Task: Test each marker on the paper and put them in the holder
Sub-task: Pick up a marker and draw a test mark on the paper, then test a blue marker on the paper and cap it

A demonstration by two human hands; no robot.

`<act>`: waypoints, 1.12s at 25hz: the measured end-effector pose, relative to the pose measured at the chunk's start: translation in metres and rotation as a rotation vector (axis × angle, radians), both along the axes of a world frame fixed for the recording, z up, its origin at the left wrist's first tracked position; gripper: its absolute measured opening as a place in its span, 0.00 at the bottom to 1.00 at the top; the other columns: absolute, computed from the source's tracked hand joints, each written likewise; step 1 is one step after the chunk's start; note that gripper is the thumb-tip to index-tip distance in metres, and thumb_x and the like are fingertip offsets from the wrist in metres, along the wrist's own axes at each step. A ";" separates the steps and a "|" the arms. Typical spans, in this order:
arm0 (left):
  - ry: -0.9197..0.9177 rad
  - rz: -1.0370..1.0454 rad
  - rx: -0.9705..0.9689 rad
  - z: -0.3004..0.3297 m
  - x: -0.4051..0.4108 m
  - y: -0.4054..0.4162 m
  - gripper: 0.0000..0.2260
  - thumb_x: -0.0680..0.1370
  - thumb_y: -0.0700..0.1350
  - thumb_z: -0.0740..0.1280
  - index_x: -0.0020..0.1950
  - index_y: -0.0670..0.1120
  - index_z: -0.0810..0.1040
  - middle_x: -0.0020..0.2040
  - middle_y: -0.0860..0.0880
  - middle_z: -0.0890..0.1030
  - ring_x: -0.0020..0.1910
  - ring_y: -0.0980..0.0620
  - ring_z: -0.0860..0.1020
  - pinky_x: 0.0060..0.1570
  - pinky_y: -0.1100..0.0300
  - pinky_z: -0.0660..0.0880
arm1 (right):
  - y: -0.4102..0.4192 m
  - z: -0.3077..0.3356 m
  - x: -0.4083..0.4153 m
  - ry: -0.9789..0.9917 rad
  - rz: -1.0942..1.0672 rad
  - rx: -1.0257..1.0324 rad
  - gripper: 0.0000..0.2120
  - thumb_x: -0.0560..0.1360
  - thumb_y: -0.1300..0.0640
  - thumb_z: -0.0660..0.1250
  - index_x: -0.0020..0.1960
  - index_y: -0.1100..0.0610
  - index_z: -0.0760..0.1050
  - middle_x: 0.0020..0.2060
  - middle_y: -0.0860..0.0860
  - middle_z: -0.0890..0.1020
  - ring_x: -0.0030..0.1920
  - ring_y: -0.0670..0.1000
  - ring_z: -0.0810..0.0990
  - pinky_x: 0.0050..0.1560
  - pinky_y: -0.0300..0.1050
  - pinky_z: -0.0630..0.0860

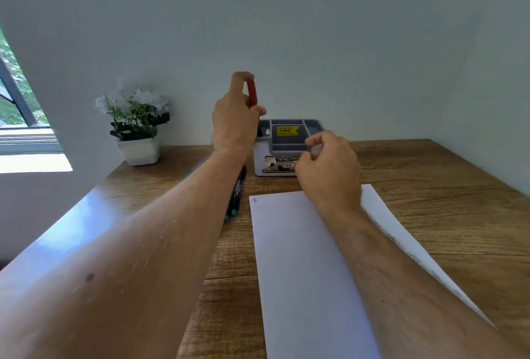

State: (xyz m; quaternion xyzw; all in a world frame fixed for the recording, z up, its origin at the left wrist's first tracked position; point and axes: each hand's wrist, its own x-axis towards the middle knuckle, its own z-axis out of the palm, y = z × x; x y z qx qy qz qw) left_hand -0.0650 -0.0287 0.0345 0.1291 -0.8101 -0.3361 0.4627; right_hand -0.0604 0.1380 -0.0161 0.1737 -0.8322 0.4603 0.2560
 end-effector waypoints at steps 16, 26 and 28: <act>-0.264 -0.068 0.252 -0.009 -0.017 -0.018 0.24 0.73 0.44 0.75 0.67 0.48 0.71 0.51 0.50 0.84 0.47 0.54 0.81 0.57 0.54 0.77 | 0.000 -0.004 -0.005 -0.195 0.021 0.109 0.21 0.72 0.55 0.72 0.63 0.47 0.70 0.64 0.54 0.67 0.47 0.47 0.68 0.33 0.33 0.64; -0.234 0.135 0.065 0.007 0.034 -0.003 0.10 0.75 0.49 0.72 0.55 0.48 0.79 0.49 0.50 0.82 0.46 0.55 0.79 0.45 0.63 0.73 | 0.001 0.001 0.000 -0.204 0.079 0.059 0.15 0.72 0.56 0.72 0.58 0.49 0.76 0.61 0.52 0.70 0.47 0.46 0.70 0.41 0.36 0.68; -0.386 0.186 -0.060 0.009 0.053 -0.001 0.07 0.74 0.48 0.74 0.46 0.46 0.80 0.44 0.50 0.82 0.41 0.54 0.80 0.44 0.59 0.78 | 0.000 0.002 0.003 -0.167 0.094 0.069 0.14 0.73 0.56 0.71 0.57 0.49 0.76 0.60 0.51 0.72 0.47 0.46 0.70 0.40 0.36 0.67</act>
